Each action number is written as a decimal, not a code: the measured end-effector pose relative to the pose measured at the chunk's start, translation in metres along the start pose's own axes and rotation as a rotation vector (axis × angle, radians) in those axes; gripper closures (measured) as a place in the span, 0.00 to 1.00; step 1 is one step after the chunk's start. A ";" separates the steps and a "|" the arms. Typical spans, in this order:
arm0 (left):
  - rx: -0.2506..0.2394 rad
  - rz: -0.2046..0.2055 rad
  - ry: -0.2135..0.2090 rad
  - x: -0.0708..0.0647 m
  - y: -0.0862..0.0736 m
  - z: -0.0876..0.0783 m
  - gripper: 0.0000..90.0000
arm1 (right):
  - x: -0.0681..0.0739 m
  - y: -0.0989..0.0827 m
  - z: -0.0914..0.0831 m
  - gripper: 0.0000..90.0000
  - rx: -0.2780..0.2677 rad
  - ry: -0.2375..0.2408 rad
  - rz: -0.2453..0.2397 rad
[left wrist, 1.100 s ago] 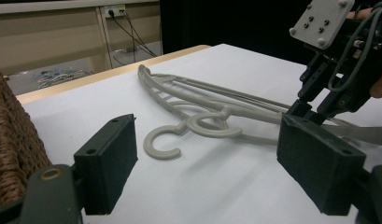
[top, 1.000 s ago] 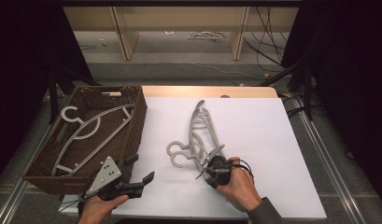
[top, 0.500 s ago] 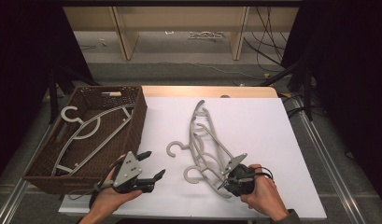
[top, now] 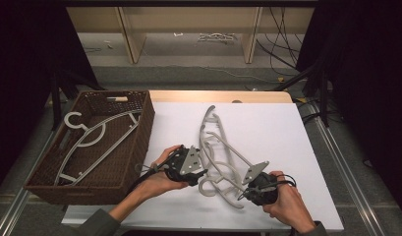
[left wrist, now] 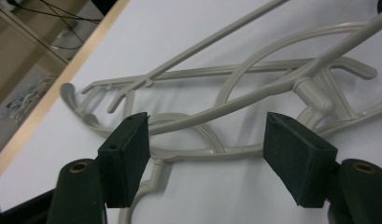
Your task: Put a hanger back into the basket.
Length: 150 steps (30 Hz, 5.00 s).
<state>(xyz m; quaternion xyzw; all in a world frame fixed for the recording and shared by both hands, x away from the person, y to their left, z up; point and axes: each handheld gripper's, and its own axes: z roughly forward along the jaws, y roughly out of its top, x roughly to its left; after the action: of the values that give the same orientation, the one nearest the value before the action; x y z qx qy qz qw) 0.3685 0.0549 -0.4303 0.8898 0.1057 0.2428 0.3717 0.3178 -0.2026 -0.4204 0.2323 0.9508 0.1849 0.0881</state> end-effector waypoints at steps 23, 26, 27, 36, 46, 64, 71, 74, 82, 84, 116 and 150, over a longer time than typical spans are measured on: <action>0.088 0.265 -0.161 0.000 0.015 0.055 0.54 | -0.001 -0.002 -0.014 0.89 -0.019 -0.011 -0.046; 0.077 0.290 -0.189 -0.001 0.017 0.060 0.58 | -0.001 -0.001 -0.014 0.89 -0.024 -0.010 -0.050; 0.077 0.290 -0.189 -0.001 0.017 0.060 0.62 | -0.001 -0.001 -0.014 0.89 -0.024 -0.010 -0.050; 0.067 0.442 -0.183 0.003 0.033 0.053 0.75 | -0.012 -0.007 -0.019 0.91 -0.048 -0.054 -0.064; 0.056 0.529 -0.177 0.003 0.048 0.033 0.83 | -0.026 -0.016 -0.029 0.86 -0.110 -0.091 -0.006; 0.113 0.352 -0.117 0.033 0.052 -0.010 0.89 | -0.054 -0.031 -0.061 0.34 -0.479 -0.185 0.394; 0.135 0.193 -0.087 0.054 0.053 -0.020 0.89 | -0.052 -0.028 -0.056 0.30 -0.478 -0.195 0.406; 0.113 0.109 -0.074 0.064 0.052 -0.027 0.89 | -0.050 -0.026 -0.051 0.28 -0.468 -0.188 0.406; 0.073 -0.071 -0.054 0.086 0.058 -0.047 0.89 | -0.045 -0.021 -0.038 0.27 -0.442 -0.163 0.390; 0.065 -0.088 -0.048 0.089 0.060 -0.053 0.89 | -0.046 -0.021 -0.036 0.27 -0.444 -0.169 0.379; 0.013 -0.364 0.188 0.168 -0.026 -0.194 0.89 | -0.043 -0.017 -0.024 0.25 -0.447 -0.173 0.378; 0.036 -0.590 0.323 0.169 -0.156 -0.243 0.89 | -0.041 -0.015 -0.017 0.25 -0.442 -0.167 0.358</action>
<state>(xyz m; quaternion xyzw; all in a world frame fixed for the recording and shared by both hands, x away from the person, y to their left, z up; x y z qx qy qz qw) 0.3881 0.3749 -0.3345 0.7772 0.4206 0.2605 0.3888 0.3435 -0.2402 -0.4072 0.3857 0.8209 0.3805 0.1807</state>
